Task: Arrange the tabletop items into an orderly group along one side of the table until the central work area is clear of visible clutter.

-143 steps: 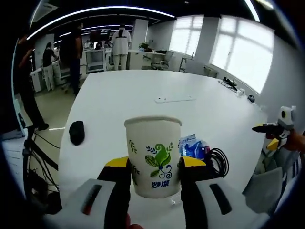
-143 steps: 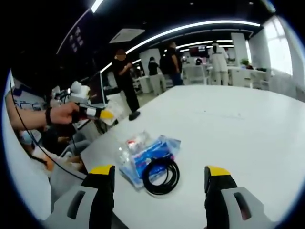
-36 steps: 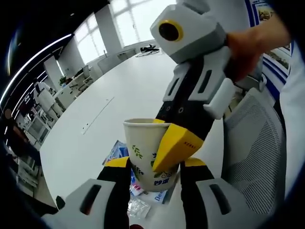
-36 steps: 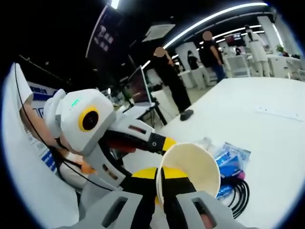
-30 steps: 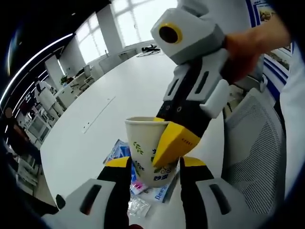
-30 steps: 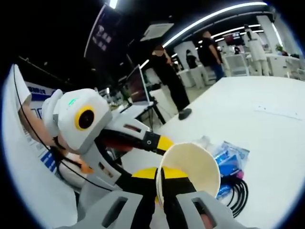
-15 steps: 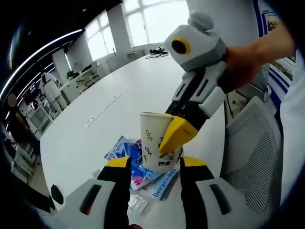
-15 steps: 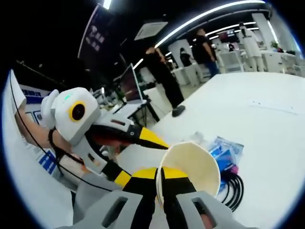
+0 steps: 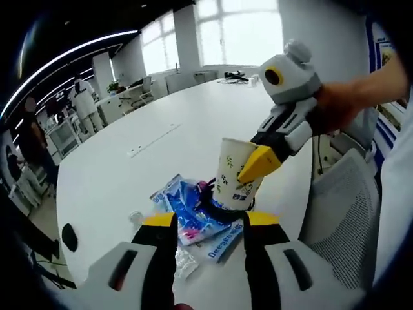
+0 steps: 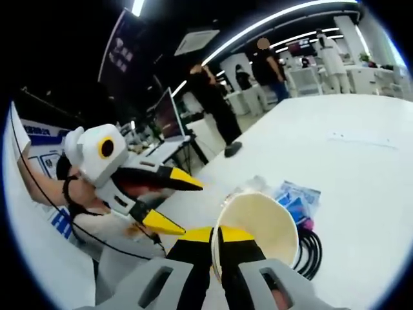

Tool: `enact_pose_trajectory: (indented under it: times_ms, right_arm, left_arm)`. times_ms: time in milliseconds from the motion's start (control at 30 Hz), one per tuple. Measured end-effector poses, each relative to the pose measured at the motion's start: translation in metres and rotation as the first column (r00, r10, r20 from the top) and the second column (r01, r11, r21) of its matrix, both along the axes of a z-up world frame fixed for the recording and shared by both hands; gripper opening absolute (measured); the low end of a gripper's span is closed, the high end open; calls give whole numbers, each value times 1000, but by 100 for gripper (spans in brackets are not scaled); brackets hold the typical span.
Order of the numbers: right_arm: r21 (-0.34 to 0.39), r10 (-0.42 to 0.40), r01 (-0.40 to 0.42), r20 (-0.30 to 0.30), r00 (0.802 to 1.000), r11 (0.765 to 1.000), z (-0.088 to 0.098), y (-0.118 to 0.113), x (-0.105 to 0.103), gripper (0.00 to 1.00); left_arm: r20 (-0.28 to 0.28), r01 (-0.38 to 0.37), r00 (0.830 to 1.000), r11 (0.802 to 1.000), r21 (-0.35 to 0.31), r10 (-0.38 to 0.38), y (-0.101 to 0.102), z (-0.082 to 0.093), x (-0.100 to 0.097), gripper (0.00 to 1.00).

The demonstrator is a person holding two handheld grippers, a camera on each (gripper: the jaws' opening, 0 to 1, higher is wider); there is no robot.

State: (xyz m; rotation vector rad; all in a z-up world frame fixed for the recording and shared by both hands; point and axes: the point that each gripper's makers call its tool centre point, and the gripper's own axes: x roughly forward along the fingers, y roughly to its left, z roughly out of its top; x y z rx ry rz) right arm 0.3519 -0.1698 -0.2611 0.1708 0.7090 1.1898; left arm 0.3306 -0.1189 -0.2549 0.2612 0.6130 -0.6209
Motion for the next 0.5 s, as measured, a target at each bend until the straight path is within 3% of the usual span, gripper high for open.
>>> enact_pose_trajectory:
  times_ms: [500]
  right_arm:
    - [-9, -1, 1, -21, 1000, 1000, -7, -4, -2, 0]
  left_arm:
    - [-21, -170, 985, 982, -78, 168, 54, -7, 0, 38]
